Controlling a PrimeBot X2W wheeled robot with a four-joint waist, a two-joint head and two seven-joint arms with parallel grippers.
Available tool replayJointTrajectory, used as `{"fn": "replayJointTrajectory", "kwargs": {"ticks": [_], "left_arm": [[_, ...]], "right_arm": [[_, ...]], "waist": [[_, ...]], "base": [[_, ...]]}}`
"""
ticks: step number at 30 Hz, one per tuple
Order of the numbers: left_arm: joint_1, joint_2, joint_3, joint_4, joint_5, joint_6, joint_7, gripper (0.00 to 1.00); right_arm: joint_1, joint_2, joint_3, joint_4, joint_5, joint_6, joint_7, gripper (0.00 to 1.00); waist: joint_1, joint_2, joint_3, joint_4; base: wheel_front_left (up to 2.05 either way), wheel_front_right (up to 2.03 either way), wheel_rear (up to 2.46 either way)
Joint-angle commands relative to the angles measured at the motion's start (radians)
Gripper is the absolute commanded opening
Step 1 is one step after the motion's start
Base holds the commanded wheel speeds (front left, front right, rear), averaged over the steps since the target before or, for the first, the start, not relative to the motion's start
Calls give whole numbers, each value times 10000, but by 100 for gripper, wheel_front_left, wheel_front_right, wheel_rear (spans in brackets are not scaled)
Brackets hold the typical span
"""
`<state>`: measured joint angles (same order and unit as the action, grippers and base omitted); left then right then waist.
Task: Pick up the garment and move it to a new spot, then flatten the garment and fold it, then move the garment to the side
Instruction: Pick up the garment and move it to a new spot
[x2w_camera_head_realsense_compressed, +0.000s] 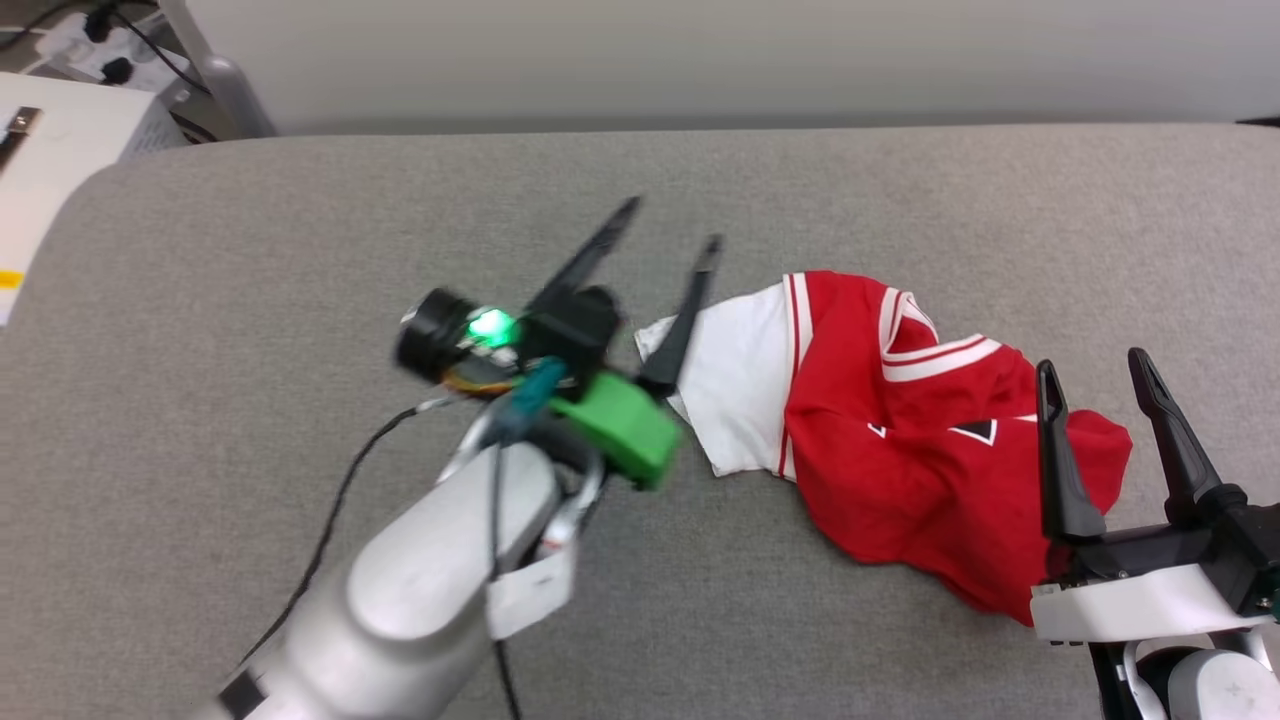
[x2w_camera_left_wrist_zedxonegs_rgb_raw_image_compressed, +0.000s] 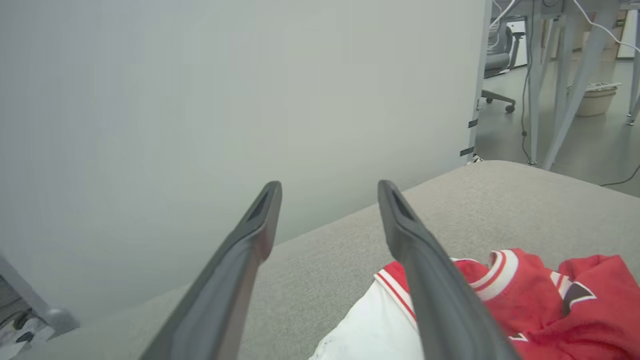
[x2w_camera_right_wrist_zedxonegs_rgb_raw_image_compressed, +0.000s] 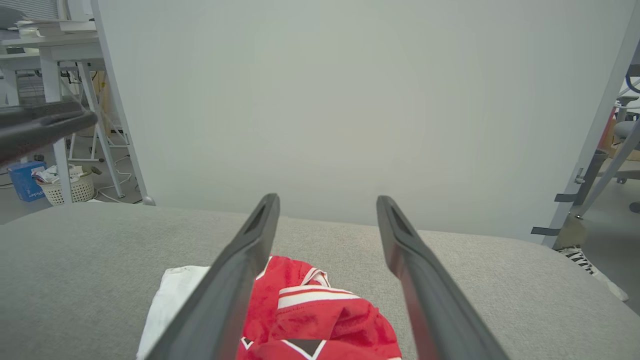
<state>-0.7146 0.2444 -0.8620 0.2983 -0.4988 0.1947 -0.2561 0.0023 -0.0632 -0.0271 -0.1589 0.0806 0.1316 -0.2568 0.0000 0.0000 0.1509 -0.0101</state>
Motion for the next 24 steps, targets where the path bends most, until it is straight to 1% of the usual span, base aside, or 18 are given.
{"fn": "replayJointTrajectory", "kwargs": {"ticks": [1, 4, 6, 11, 15, 18, 24], "left_arm": [[615, 227, 476, -289, 144, 255, -53, 100], [1771, 688, 1778, -868, 278, 807, -54, 100], [2521, 881, 2506, -1163, 364, 1002, -55, 100], [4223, 1087, 4016, -1684, 735, 1203, -55, 100], [5340, 957, 4821, -1994, 1134, 1017, -56, 100], [5959, 735, 5287, -2183, 1479, 724, -56, 100], [6630, 184, 5943, -2281, 2096, 170, -56, 100]], "right_arm": [[156, -10, 4, 41, -36, -9, -49, 100], [269, -4, -24, 84, 0, -9, -49, 100], [376, 6, -84, 146, 51, -9, -49, 100], [582, 25, -144, 345, 200, -9, -49, 100], [771, 42, -160, 605, 364, -9, -49, 100], [890, 50, -113, 805, 454, -9, -49, 100], [1066, 64, -57, 1183, 634, -9, -49, 100]], "waist": [[0, 0, -340, 279], [0, 0, -503, 341], [0, 0, -594, 380], [0, 0, -779, 446], [0, 0, -895, 492], [0, 0, -951, 534], [0, 0, -1009, 593]], "base": [[0, 0, 0], [0, 0, 0], [0, 0, 0], [0, 0, 0], [0, 0, 0], [0, 0, 0], [0, 0, 0]]}}
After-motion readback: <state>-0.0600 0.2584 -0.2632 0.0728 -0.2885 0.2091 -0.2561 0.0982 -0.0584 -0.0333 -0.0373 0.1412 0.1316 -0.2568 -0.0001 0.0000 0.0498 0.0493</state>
